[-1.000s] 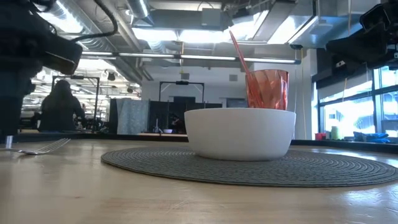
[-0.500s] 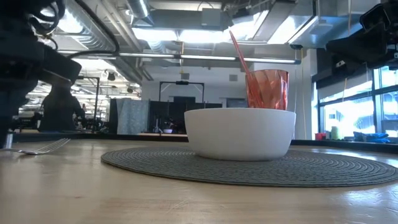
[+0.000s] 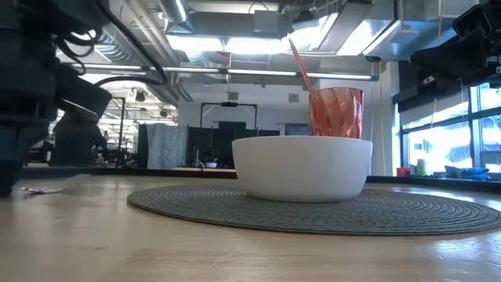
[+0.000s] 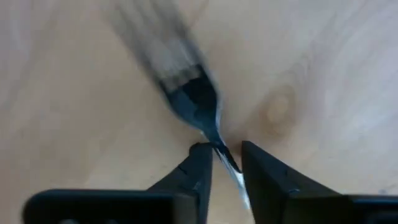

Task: Pick & Place Utensil
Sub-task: Put the silver fork into the white bowl

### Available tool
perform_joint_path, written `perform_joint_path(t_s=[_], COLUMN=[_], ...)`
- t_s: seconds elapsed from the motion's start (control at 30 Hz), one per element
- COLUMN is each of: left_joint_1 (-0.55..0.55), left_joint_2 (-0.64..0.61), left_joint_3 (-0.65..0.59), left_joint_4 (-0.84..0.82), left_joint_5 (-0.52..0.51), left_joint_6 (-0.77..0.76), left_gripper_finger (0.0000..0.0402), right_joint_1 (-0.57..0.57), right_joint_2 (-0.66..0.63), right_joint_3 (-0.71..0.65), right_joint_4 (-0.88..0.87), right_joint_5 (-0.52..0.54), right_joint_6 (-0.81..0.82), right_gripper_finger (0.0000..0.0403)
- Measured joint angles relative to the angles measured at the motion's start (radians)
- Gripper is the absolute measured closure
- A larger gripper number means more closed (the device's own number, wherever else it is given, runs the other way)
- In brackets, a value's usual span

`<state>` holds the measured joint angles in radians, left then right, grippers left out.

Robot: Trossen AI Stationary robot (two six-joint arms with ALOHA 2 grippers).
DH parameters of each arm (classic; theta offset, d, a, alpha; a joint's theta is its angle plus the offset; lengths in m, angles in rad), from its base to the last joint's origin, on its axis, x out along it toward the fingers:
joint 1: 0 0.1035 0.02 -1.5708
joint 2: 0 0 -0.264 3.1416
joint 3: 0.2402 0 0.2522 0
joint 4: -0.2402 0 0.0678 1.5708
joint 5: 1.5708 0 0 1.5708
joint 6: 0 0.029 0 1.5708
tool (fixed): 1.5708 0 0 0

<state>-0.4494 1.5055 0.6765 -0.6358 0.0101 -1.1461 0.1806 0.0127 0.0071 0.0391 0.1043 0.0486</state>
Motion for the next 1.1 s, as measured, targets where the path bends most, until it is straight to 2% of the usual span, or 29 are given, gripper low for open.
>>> perform_joint_path(t_s=[0.17,0.33,0.4,0.5,0.73,0.97,1.1], left_joint_1=[0.048,0.05,0.039,0.014,-0.029,-0.031,0.001], left_joint_2=[0.0,0.0,0.004,0.011,0.007,0.033,0.133], left_joint_3=[0.0,0.003,0.027,0.084,0.303,0.453,0.536], left_joint_4=[-0.013,-0.025,-0.066,-0.164,-0.366,-0.406,-0.412], left_joint_5=[-0.004,-0.022,-0.06,-0.15,-0.264,-0.387,-0.388], left_joint_6=[0.102,0.146,0.148,0.162,0.166,0.232,0.324], left_gripper_finger=[0.0388,0.039,0.0393,0.0394,0.0396,0.0397,0.0398], right_joint_1=[0.0,0.0,0.0,0.0,0.0,0.0,0.0], right_joint_2=[0.0,0.0,0.0,0.0,0.0,0.0,0.0], right_joint_3=[0.0,0.0,0.0,0.0,0.0,0.0,0.0], right_joint_4=[0.0,0.0,0.0,0.0,0.001,0.0,0.0], right_joint_5=[0.0,0.0,0.0,0.0,0.0,0.0,0.0], right_joint_6=[0.0,-0.001,-0.001,0.0,0.0,0.0,-0.002], right_gripper_finger=[0.0379,0.0379,0.0379,0.0379,0.0379,0.0379,0.0379])
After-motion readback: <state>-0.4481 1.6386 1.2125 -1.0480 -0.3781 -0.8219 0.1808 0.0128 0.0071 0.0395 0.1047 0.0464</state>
